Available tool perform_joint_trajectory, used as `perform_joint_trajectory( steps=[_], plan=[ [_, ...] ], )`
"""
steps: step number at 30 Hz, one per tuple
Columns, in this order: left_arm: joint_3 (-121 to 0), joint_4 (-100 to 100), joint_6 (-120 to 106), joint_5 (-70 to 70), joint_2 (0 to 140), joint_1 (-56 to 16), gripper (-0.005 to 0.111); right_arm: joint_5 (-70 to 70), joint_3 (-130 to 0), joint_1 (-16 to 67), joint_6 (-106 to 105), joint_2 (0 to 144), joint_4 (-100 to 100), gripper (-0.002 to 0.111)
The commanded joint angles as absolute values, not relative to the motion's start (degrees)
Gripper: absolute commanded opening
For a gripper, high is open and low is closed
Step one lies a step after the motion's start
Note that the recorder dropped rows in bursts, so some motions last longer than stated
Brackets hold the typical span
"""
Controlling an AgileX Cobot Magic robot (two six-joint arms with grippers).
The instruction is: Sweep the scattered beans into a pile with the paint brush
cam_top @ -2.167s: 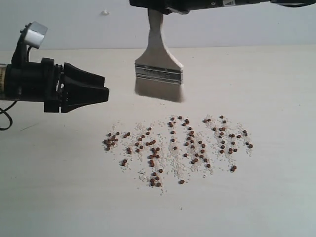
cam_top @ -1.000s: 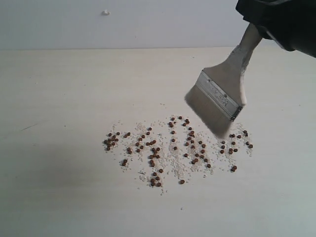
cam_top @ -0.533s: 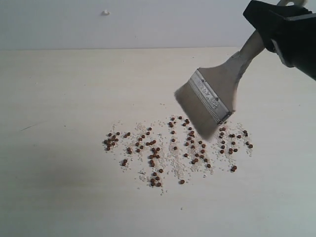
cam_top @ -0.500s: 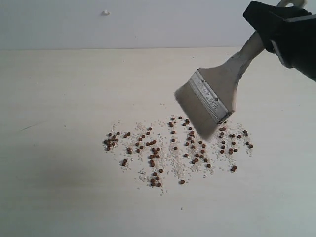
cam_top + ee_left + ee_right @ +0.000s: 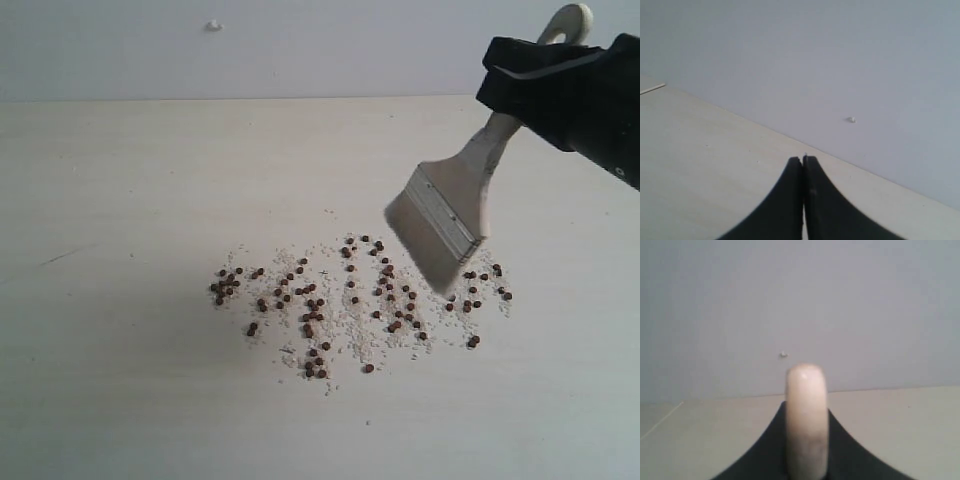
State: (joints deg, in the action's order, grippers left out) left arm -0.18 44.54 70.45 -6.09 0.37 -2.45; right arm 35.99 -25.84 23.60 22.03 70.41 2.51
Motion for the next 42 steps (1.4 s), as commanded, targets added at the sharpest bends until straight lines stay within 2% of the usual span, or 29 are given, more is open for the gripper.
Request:
perform_joint_trajectory(
  steps=[1, 6, 19, 32, 39, 42],
  plan=[
    [0.00, 44.59, 70.66, -6.35, 0.00, -2.30, 0.000, 36.37, -29.26, 30.69, 10.89, 72.85, -9.70, 0.000],
    [0.00, 44.59, 70.66, -6.35, 0.00, -2.30, 0.000, 37.64, -33.39, 38.58, -2.68, 78.06, -26.44, 0.000],
    [0.00, 44.59, 70.66, -6.35, 0.00, -2.30, 0.000, 55.22, -42.18, 56.31, -9.59, 91.69, -43.20, 0.000],
    [0.00, 44.59, 70.66, -6.35, 0.00, -2.30, 0.000, 55.15, -42.77, 57.35, -9.86, 94.12, -41.53, 0.000],
    [0.00, 44.59, 70.66, -6.35, 0.00, -2.30, 0.000, 56.48, -45.90, 57.35, 6.35, 97.82, -36.96, 0.000],
    [0.00, 44.59, 70.66, -6.35, 0.00, -2.30, 0.000, 56.88, -48.89, 57.35, 7.22, 102.00, -37.48, 0.000]
  ],
)
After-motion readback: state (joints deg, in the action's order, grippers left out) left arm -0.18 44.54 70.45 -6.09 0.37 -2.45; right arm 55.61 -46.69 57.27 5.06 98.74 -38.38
